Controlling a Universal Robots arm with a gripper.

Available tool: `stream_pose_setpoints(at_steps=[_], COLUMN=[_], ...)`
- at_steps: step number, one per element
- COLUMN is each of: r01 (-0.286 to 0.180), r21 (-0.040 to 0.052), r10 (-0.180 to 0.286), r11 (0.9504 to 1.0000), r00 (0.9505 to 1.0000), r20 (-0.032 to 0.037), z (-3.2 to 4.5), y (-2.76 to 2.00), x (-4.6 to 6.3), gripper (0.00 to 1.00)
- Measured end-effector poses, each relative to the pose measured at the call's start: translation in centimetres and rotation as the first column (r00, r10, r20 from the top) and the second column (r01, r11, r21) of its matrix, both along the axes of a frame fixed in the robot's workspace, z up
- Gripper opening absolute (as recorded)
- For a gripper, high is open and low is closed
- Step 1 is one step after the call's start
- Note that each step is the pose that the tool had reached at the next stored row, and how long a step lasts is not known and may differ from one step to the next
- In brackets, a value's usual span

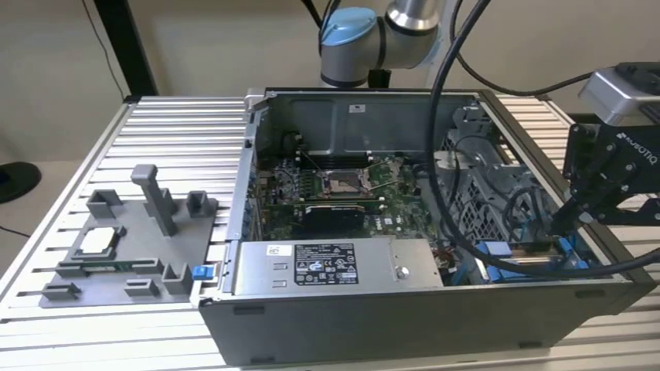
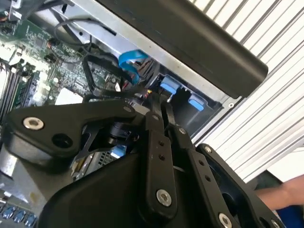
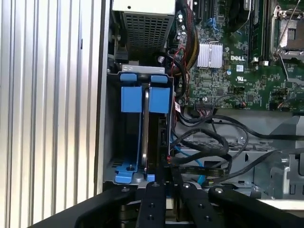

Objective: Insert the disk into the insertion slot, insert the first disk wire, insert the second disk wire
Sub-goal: 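Insert the second disk wire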

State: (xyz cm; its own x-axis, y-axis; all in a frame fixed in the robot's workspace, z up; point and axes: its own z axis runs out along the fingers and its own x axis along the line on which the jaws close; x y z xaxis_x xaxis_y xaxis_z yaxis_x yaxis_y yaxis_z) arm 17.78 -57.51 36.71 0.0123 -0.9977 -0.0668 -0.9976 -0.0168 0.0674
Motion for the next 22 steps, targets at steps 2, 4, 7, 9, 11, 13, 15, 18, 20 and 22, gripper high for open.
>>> stream_pose_setpoints(at_steps=[2,4,7,9,11,13,15,18,20,22], r01=[0.0,0.001,0.001,0.001,0.001,0.001,0.001,0.001,0.001,0.001], r21=[0.0002,0.0002,0.0002,0.0009,0.0011,0.001,0.0008,0.0011,0.0011,0.0011], r10=[0.0,-0.001,-0.001,-0.002,-0.001,-0.001,-0.001,-0.002,-0.001,-0.001], r11=[1.0,1.0,1.0,1.0,1.0,1.0,1.0,1.0,1.0,1.0], r00=[1.0,1.0,1.0,1.0,0.9999,0.9995,0.9988,0.9974,0.9968,0.9962], r20=[0.0001,0.0003,0.0008,0.0057,0.0166,0.0314,0.0486,0.0727,0.0803,0.0873], z=[0.08,0.17,0.58,0.54,0.32,0.15,0.01,-0.3,-0.62,-0.96], y=[-0.01,-0.01,-0.01,-0.03,-0.06,-0.09,-0.11,-0.13,-0.12,-0.13], x=[-0.8,-1.4,-2.1,-2.5,-3.0,-3.3,-3.6,-4.0,-4.2,-4.3], gripper=[0.0,0.0,0.0,0.0,0.0,0.0,0.0,0.0,0.0,0.0])
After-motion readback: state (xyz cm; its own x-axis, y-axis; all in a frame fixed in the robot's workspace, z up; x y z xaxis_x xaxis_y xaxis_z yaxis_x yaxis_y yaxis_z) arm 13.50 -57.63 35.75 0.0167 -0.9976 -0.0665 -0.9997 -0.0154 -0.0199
